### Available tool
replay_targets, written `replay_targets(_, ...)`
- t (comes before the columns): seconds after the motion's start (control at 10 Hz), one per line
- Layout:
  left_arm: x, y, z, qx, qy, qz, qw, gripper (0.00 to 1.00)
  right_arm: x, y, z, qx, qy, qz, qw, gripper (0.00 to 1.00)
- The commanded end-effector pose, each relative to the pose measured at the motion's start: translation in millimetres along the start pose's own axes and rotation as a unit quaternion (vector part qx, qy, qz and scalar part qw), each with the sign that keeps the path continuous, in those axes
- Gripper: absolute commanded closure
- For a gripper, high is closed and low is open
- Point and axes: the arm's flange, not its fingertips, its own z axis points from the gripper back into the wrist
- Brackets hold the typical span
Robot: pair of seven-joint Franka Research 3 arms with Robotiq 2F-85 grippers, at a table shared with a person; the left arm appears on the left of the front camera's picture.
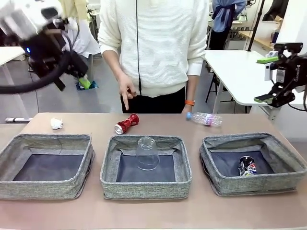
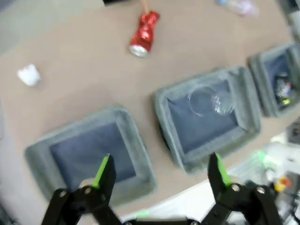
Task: Sort the waste into the appropriate baskets.
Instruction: Pick up the waste item pointed out by the person.
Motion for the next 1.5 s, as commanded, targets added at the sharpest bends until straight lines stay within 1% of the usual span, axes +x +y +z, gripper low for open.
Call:
replay_targets(0.0, 10.5, 11.2, -37.7, -0.019, -0.022, 0.009, 1.000, 0.00, 0.8, 5.9, -0.8, 0.007, -0.009, -0.005, 1.000, 0.00)
replay_targets(0.1, 17.5, 5.0, -63.3, -0.037, 0.021, 0.015, 0.999, 0.00, 0.8, 5.9, -0.8, 0.007, -0.009, -0.005, 1.000, 0.00)
replay_targets(0.2, 7.6, 17.6, -30.7, -0.001, -0.005, 0.011, 1.000, 0.00, 0.8, 5.9, -0.8, 0.007, -0.009, -0.005, 1.000, 0.00)
replay_targets(0.4, 7.6, 17.6, -30.7, -0.001, -0.005, 0.011, 1.000, 0.00, 0.8, 5.9, -0.8, 0.007, -0.009, -0.005, 1.000, 0.00)
replay_targets(0.5, 14.4, 18.8, -56.4, -0.010, 0.003, 0.012, 1.000, 0.00, 0.8, 5.9, -0.8, 0.007, -0.009, -0.005, 1.000, 0.00)
replay_targets(0.6, 27.5, 1.7, -88.4, 0.023, -0.012, -0.010, 1.000, 0.00, 0.8, 5.9, -0.8, 0.007, -0.009, -0.005, 1.000, 0.00)
replay_targets(0.7, 40.8, -11.6, -106.5, 0.011, -0.017, -0.032, 0.999, 0.00, 0.8, 5.9, -0.8, 0.007, -0.009, -0.005, 1.000, 0.00)
replay_targets(0.8, 54.3, -18.8, -120.5, 0.025, -0.028, -0.046, 0.998, 0.00, 0.8, 5.9, -0.8, 0.007, -0.009, -0.005, 1.000, 0.00)
replay_targets(1.0, 76.9, -22.7, -147.3, 0.016, -0.032, -0.057, 0.998, 0.00, 0.8, 5.9, -0.8, 0.007, -0.009, -0.005, 1.000, 0.00)
replay_targets(1.1, 80.9, -20.9, -161.9, 0.018, -0.041, -0.060, 0.997, 0.00, 0.8, 5.9, -0.8, 0.007, -0.009, -0.005, 1.000, 0.00)
replay_targets(1.2, 90.8, -20.8, -180.3, 0.018, -0.035, -0.065, 0.997, 0.00, 0.8, 5.9, -0.8, 0.007, -0.009, -0.005, 1.000, 0.00)
replay_targets(1.3, 94.7, -12.8, -201.4, 0.052, -0.046, -0.077, 0.995, 0.00, 0.8, 5.9, -0.8, 0.007, -0.009, -0.005, 1.000, 0.00)
replay_targets(1.4, 100.9, -0.3, -227.8, 0.039, -0.029, -0.059, 0.997, 0.00, 0.8, 5.9, -0.8, 0.007, -0.009, -0.005, 1.000, 0.00)
